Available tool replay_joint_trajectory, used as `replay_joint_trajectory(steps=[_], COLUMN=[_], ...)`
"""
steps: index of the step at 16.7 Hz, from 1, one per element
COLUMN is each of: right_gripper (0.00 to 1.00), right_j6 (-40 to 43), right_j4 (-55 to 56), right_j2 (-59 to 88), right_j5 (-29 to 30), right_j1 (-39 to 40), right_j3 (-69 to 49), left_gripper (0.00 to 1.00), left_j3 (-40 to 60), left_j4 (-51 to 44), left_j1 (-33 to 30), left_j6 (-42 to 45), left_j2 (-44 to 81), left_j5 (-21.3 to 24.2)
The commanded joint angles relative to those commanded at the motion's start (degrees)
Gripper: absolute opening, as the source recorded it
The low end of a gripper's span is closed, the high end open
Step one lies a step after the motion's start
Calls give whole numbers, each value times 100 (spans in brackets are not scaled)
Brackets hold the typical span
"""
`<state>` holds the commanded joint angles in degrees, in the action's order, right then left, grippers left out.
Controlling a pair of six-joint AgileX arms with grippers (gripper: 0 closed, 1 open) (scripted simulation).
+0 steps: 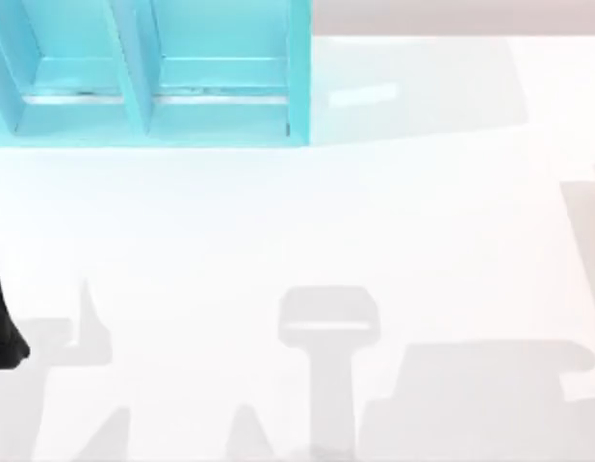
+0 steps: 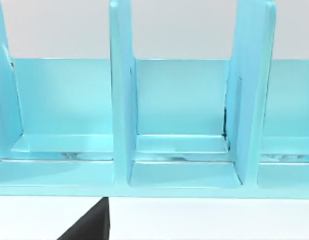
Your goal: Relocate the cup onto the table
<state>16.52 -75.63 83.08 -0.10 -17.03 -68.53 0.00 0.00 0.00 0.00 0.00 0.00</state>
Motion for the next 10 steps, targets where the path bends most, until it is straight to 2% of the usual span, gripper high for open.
replay_joint_trajectory(steps=[5,10], right_gripper=[0,0], right_j6=[-371,-1855], right_j4=[-86,-494], right_j2=[303,1407], right_j5=[13,91], right_j1=[327,1755], right_j3=[-348,-1814], left_gripper=[100,100], left_j3=[0,0], left_j4=[0,0], left_j1=[0,0], left_j6=[0,0], left_j2=[0,0], left_j5=[0,0])
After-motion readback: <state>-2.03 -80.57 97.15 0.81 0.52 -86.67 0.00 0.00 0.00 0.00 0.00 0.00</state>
